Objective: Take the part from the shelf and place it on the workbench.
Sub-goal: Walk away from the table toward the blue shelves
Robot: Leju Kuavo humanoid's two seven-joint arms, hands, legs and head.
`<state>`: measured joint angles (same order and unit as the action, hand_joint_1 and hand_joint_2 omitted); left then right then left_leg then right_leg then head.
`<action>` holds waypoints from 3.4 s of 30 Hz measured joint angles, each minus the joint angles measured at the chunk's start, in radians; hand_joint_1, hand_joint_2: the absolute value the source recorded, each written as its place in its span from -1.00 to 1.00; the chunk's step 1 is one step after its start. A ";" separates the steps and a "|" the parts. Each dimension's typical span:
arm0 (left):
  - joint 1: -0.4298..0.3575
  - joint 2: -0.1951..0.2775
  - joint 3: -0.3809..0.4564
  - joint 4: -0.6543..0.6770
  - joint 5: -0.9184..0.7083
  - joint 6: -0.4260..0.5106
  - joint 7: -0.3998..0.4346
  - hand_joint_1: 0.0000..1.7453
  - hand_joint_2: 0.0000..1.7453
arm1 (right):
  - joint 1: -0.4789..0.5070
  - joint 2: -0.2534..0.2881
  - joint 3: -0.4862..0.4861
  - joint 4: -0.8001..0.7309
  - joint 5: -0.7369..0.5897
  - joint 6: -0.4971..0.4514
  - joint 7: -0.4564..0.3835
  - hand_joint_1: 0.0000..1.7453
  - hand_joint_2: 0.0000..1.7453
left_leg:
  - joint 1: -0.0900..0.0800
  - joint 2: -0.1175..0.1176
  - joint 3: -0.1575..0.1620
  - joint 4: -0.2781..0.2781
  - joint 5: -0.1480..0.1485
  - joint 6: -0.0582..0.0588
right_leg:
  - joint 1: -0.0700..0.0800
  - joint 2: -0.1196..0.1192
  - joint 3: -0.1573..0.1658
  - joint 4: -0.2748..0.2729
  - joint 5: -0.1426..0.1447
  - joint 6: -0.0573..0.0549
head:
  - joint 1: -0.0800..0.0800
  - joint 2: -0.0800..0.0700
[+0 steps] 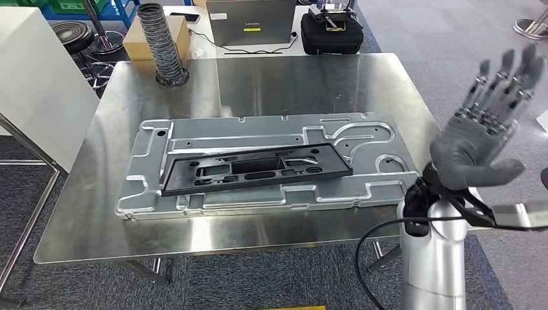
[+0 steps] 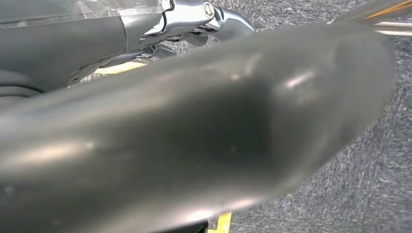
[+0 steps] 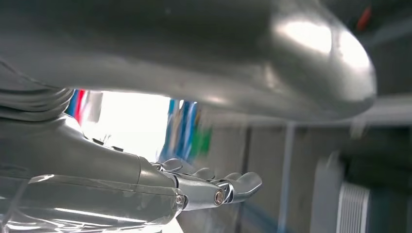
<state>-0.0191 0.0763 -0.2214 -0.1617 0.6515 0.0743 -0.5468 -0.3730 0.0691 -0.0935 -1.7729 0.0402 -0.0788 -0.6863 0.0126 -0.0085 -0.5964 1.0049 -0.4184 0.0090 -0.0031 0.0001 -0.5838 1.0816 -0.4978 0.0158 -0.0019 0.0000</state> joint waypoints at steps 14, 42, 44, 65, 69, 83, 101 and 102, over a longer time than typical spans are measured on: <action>0.013 -0.006 0.011 0.001 0.017 -0.015 -0.023 -1.00 -1.00 | 0.427 -0.014 -0.266 0.043 0.012 -0.280 0.000 -1.00 -1.00 | 0.000 0.003 0.029 0.168 -0.170 -0.038 | 0.001 -0.010 -0.060 -0.092 0.121 -0.035 | -0.002 0.000; 0.011 -0.027 -0.009 0.002 0.027 -0.045 -0.035 -1.00 -1.00 | 0.398 -0.117 -0.786 1.349 0.704 -0.496 0.360 -1.00 -1.00 | -0.004 0.013 -0.081 0.272 -0.193 -0.039 | -0.004 -0.007 0.043 -0.106 0.042 -0.031 | -0.004 0.000; 0.011 -0.027 -0.013 0.002 0.023 -0.048 -0.033 -1.00 -1.00 | 0.394 -0.118 -0.786 1.391 0.732 -0.469 0.411 -1.00 -1.00 | -0.004 0.013 -0.042 0.284 -0.159 -0.035 | 0.000 -0.007 0.011 -0.102 0.064 -0.030 | -0.004 0.000; -0.003 -0.034 -0.055 0.002 -0.003 -0.056 -0.021 -1.00 -1.00 | 0.354 -0.054 -0.718 1.532 0.882 -0.281 0.371 -1.00 -1.00 | -0.015 0.023 -0.003 -0.011 0.015 -0.004 | -0.008 -0.003 0.137 -0.121 -0.029 0.016 | -0.003 0.000; 0.002 -0.034 -0.056 0.002 -0.002 -0.056 -0.022 -1.00 -1.00 | 0.355 -0.054 -0.717 1.539 0.895 -0.281 0.411 -1.00 -1.00 | -0.011 0.017 -0.034 0.045 -0.029 -0.028 | -0.013 -0.010 0.111 -0.133 0.003 -0.011 | -0.003 0.000; -0.001 -0.036 -0.063 0.003 -0.001 -0.052 -0.033 -1.00 -1.00 | 0.354 -0.054 -0.709 1.547 0.906 -0.263 0.388 -1.00 -1.00 | -0.003 0.015 0.133 -0.030 -0.105 0.003 | -0.013 -0.012 -0.038 -0.082 0.098 0.034 | -0.005 0.000; -0.001 -0.038 -0.080 0.003 -0.005 -0.054 -0.033 -1.00 -1.00 | 0.344 -0.051 -0.717 1.557 0.882 -0.156 0.446 -1.00 -1.00 | -0.019 0.015 -0.079 0.090 -0.065 -0.008 | 0.001 -0.011 0.136 -0.166 0.003 -0.034 | -0.003 0.000; -0.001 -0.038 -0.081 0.003 -0.005 -0.053 -0.032 -1.00 -1.00 | 0.345 -0.052 -0.721 1.557 0.874 -0.134 0.451 -1.00 -1.00 | -0.015 0.014 -0.094 0.159 -0.114 -0.014 | 0.001 -0.011 0.121 -0.166 0.015 -0.034 | -0.006 0.000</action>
<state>-0.0197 0.0380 -0.3020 -0.1583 0.6462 0.0216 -0.5783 -0.0282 0.0175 -0.8147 -0.2160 0.9142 -0.2125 -0.2352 -0.0019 0.0055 -0.6904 1.1638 -0.5319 -0.0049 -0.0021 -0.0110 -0.4631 0.9157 -0.4823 -0.0185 -0.0074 0.0000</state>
